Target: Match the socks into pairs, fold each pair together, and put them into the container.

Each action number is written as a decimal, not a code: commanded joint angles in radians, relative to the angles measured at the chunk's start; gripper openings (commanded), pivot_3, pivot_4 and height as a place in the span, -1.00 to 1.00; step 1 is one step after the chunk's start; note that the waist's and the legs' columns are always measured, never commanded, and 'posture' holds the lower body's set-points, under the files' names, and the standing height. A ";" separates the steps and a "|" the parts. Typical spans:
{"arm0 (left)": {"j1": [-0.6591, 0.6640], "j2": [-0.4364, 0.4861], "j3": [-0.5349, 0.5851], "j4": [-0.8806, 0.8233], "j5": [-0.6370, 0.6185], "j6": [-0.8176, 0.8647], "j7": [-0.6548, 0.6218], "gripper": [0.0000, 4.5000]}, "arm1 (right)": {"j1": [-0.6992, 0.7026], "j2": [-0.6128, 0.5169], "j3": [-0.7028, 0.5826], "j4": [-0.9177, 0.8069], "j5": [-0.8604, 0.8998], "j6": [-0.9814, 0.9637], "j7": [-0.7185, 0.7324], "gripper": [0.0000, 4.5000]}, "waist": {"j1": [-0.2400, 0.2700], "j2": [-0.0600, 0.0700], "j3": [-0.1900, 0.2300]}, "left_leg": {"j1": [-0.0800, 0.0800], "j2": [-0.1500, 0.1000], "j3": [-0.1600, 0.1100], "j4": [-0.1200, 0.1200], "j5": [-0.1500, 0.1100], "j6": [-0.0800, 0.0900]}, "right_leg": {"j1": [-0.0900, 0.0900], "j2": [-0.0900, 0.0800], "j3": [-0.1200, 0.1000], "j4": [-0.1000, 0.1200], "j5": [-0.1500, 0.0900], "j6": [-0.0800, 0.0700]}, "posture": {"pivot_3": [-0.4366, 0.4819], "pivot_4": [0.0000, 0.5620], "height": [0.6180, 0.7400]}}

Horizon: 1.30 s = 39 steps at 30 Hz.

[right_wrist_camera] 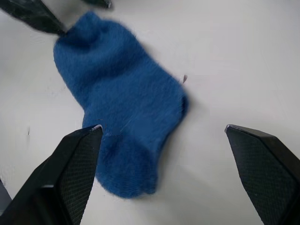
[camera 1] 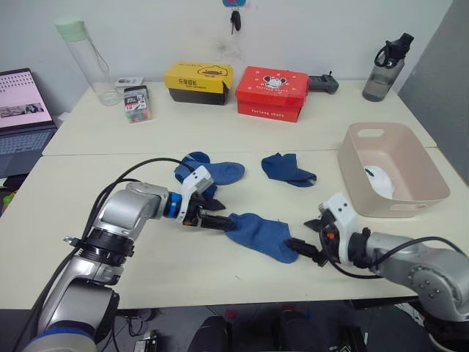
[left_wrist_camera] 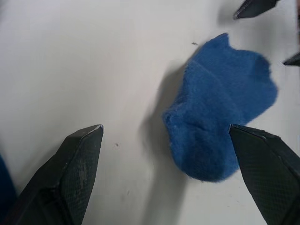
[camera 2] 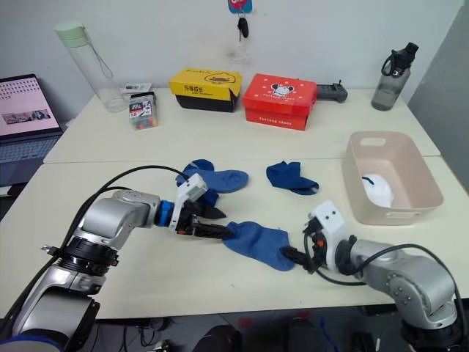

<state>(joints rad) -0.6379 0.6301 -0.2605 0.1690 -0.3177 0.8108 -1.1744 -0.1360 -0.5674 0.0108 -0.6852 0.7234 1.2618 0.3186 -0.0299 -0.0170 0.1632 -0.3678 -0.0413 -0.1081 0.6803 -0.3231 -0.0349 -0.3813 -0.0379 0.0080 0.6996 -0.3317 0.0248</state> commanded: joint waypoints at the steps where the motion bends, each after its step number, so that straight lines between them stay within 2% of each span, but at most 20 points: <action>1: 0.011 -0.003 -0.023 -0.025 0.022 -0.032 0.006 0.91 | 0.021 -0.026 0.069 -0.061 -0.058 -0.051 -0.013 0.83 | 0.000 0.000 0.000 | 0.000 0.000 0.000 0.000 0.000 0.000 | 0.000 0.000 0.000 0.000 0.000 0.000 | -0.05 -0.47 1.00; 2: 0.019 0.003 -0.034 -0.036 0.026 -0.040 -0.004 0.81 | 0.023 -0.033 0.089 -0.063 -0.078 -0.062 -0.014 0.74 | 0.000 0.000 0.000 | 0.000 0.000 0.000 0.000 0.000 0.000 | 0.000 0.000 0.000 0.000 0.000 0.000 | -0.05 -0.47 1.00; 4: 0.040 0.016 -0.060 -0.050 0.039 -0.059 -0.027 0.58 | 0.022 -0.046 0.133 -0.052 -0.120 -0.098 -0.011 0.42 | 0.000 0.000 0.000 | 0.001 0.000 0.000 0.000 0.000 0.000 | 0.000 0.000 0.000 0.000 0.000 0.000 | -0.05 -0.47 1.00; 8: 0.073 0.029 -0.072 -0.079 0.034 -0.068 -0.057 0.04 | 0.017 -0.049 0.136 -0.048 -0.122 -0.127 0.024 -0.24 | 0.000 0.000 -0.001 | 0.002 0.000 0.000 -0.001 0.000 0.000 | 0.001 0.000 0.000 -0.001 0.000 0.000 | -0.05 -0.47 1.00; 13: 0.110 0.062 -0.051 -0.120 0.004 -0.051 -0.090 -0.62 | 0.010 -0.120 0.138 -0.051 -0.103 -0.155 0.130 -1.00 | 0.000 0.000 -0.001 | 0.002 0.000 0.000 -0.001 0.000 0.000 | 0.002 0.000 0.000 -0.001 0.000 0.000 | -0.05 -0.47 1.00; 16: 0.144 0.101 -0.025 -0.166 -0.030 -0.005 -0.102 -0.98 | -0.019 -0.146 0.116 -0.040 -0.054 -0.133 0.196 -1.00 | -0.004 0.000 -0.001 | 0.002 0.000 0.000 -0.001 0.000 0.000 | 0.002 0.000 0.000 -0.001 0.000 0.000 | -0.05 -0.47 1.00; 22: 0.235 0.182 0.048 -0.289 -0.146 0.156 -0.094 -0.98 | -0.097 -0.157 0.063 0.004 0.087 -0.018 0.271 -1.00 | -0.002 0.000 -0.001 | 0.002 0.001 0.000 -0.001 -0.001 0.002 | 0.002 0.000 0.000 -0.001 0.000 0.000 | -0.05 -0.47 1.00; 27: 0.331 0.231 0.108 -0.406 -0.261 0.295 -0.075 -0.98 | -0.138 -0.164 0.067 0.017 0.153 0.056 0.288 -1.00 | 0.000 0.000 -0.001 | 0.002 0.000 -0.001 -0.001 -0.002 0.003 | 0.002 0.000 0.000 -0.002 0.000 0.000 | -0.05 -0.47 1.00; 34: 0.458 0.201 0.142 -0.459 -0.261 0.281 0.061 -0.98 | -0.131 -0.176 0.143 0.027 0.096 0.051 0.256 -1.00 | 0.001 0.000 -0.001 | 0.002 0.001 -0.001 -0.001 -0.002 0.004 | 0.002 0.000 0.000 -0.002 0.000 0.000 | -0.05 -0.47 1.00; 36: 0.490 0.196 0.140 -0.470 -0.250 0.260 0.089 -1.00 | -0.129 -0.180 0.152 0.025 0.080 0.038 0.251 -0.78 | 0.001 0.001 -0.001 | 0.002 0.000 -0.001 -0.001 -0.002 0.004 | 0.002 0.000 0.000 -0.002 0.000 0.000 | -0.05 -0.47 1.00; 39: 0.521 0.158 0.184 -0.465 -0.233 0.184 0.149 -0.70 | -0.119 -0.170 0.137 0.012 0.058 -0.001 0.240 -0.36 | 0.004 0.002 -0.002 | 0.003 0.000 -0.001 -0.002 -0.002 0.003 | 0.003 0.000 0.000 -0.002 0.000 0.000 | -0.05 -0.47 1.00</action>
<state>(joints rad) -0.1283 0.8027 -0.1042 -0.3093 -0.5795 1.0286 -1.0936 -0.2549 -0.7394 0.1712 -0.6453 0.7893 1.2923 0.5643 -0.0263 -0.0147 0.1615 -0.3648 -0.0408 -0.1088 0.6788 -0.3250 -0.0316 -0.3781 -0.0386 0.0078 0.6969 -0.3318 0.0248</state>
